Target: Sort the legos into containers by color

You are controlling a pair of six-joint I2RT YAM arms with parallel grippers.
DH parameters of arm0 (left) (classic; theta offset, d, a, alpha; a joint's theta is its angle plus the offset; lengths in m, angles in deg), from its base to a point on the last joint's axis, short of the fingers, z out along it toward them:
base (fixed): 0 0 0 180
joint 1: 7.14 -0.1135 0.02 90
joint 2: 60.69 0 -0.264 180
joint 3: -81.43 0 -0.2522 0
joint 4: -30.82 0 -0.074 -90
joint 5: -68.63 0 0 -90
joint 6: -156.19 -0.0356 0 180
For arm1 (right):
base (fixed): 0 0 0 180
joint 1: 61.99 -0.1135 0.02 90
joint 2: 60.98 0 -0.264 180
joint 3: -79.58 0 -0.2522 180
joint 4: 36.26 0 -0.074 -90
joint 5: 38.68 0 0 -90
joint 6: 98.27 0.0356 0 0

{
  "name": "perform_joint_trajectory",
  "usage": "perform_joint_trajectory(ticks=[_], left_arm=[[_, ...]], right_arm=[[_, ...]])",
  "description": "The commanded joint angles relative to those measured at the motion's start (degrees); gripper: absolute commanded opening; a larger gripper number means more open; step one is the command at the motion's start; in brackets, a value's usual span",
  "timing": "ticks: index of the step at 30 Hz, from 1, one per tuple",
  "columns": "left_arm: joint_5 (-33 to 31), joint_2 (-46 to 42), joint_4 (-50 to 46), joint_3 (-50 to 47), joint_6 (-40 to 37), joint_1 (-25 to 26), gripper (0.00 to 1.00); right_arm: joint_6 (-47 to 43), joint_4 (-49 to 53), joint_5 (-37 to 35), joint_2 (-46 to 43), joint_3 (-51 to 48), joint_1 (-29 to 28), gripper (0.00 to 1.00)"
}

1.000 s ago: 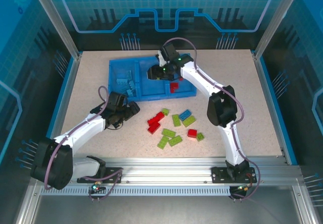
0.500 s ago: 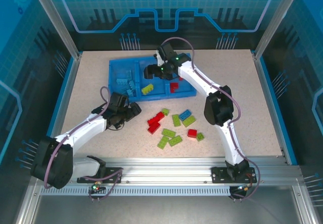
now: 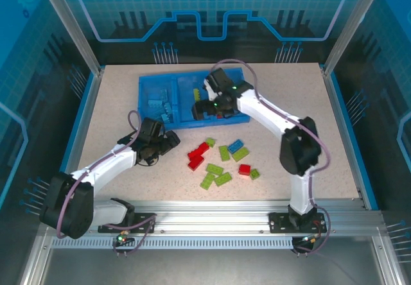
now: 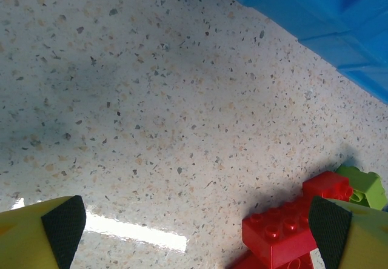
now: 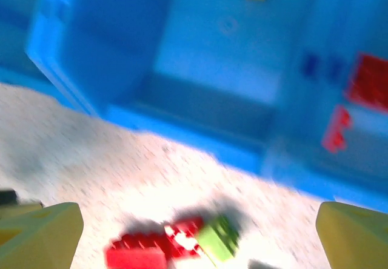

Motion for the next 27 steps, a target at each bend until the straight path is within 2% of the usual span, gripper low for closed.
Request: perform_joint_trajectory(ticks=[1, 6, 11, 19, 27], left_arm=[[-1.17, -1.49, -1.24, -0.74, 0.26, 0.37, 0.99], [-0.61, -1.08, -0.08, -0.99, 0.52, 0.41, 0.99], [-0.17, -0.96, 0.03, -1.01, 0.4, 0.42, 0.99], [-0.44, -2.09, 0.03, -1.72, 0.51, 0.42, 0.99], [-0.48, -2.73, -0.05, -2.33, 0.64, 0.41, 0.99]], right_arm=[[-0.56, 2.16, -6.72, -8.69, -10.7, 0.66, 1.0], [8.0, 4.35, -8.5, -19.06, -28.28, 3.14, 0.99], [14.23, 5.07, -6.86, -23.17, -37.34, 3.18, 0.92], [18.86, 6.05, -5.74, -23.91, -40.88, -0.2, 0.81], [20.78, 6.42, -5.58, -20.4, -40.19, -3.05, 0.77]])
